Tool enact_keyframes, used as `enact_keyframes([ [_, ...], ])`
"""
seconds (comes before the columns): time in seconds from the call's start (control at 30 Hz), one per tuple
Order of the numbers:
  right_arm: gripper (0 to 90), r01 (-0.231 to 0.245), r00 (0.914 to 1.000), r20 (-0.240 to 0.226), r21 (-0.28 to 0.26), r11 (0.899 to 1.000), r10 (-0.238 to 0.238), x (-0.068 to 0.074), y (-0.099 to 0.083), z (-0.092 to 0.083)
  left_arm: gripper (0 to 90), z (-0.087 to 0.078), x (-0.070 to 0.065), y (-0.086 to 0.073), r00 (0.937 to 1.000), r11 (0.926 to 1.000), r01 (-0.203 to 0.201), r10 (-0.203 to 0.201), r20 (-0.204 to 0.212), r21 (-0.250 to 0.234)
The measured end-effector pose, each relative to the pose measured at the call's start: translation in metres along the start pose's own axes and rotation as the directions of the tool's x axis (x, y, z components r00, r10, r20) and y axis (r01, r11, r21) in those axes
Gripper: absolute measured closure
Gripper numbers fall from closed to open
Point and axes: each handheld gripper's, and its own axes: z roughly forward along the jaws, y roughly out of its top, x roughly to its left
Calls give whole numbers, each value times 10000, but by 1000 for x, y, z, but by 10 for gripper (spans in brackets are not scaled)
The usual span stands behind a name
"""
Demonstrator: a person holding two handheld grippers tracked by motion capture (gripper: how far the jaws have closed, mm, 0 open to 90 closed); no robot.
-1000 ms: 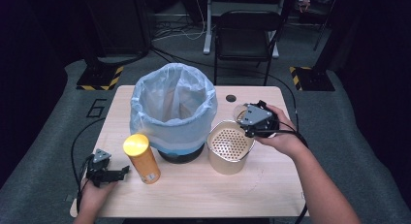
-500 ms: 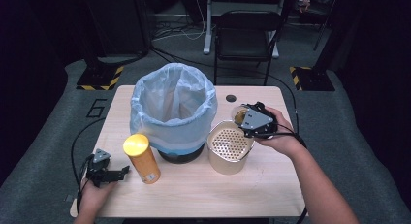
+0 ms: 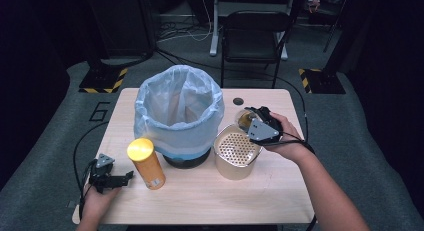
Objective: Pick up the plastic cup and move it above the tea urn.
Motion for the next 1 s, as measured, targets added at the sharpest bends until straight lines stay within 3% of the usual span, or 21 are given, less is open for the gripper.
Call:
enact_keyframes([
  [0.37,387,1183,9924,281,408,9921,-1195,8,1,-1,46,1,0,0,10000,10000,14,-14,-32,-69],
  [0.43,391,1717,9834,501,529,9837,-1744,11,3,-1,45,0,0,0,10000,10000,2,-2,-15,-27],
  [0.47,391,1717,9834,501,529,9837,-1744,11,3,-1,46,0,0,0,10000,10000,2,-2,-15,-27],
  [0.57,393,2227,9712,673,824,9714,-2284,15,5,-1,45,1,0,0,10000,10000,6,-7,-37,-78],
  [0.6,393,2711,9572,766,1005,9573,-2791,17,6,1,45,0,0,0,10000,10000,18,-18,-3,-7],
  [0.7,394,3378,9330,852,1274,9326,-3496,20,8,2,46,1,0,0,10000,9999,23,-24,-42,-99],
  [0.73,394,3542,9268,818,1335,9256,-3665,21,9,3,45,0,0,0,10000,10000,14,-14,-23,-54],
  [0.77,394,3542,9268,818,1335,9256,-3665,21,9,3,46,0,0,0,10000,10000,14,-14,-23,-54],
  [0.83,394,4257,8939,777,1613,8904,-4415,26,10,6,45,1,0,0,10000,9999,28,-28,-51,-138],
  [0.87,394,4419,8865,683,1682,8812,-4576,27,11,7,45,1,0,0,10000,10000,22,-22,-43,-93],
  [0.9,398,4708,8713,605,1772,8643,-4870,29,11,8,45,1,0,0,10000,10000,21,-21,-41,-95],
  [0.97,400,4725,8689,630,1902,8606,-4910,32,9,9,45,1,0,0,10000,9999,32,-32,-47,-129],
  [1.0,403,5069,8506,485,1892,8410,-5236,32,10,10,45,0,0,0,10000,10000,-6,6,-1,-2],
])
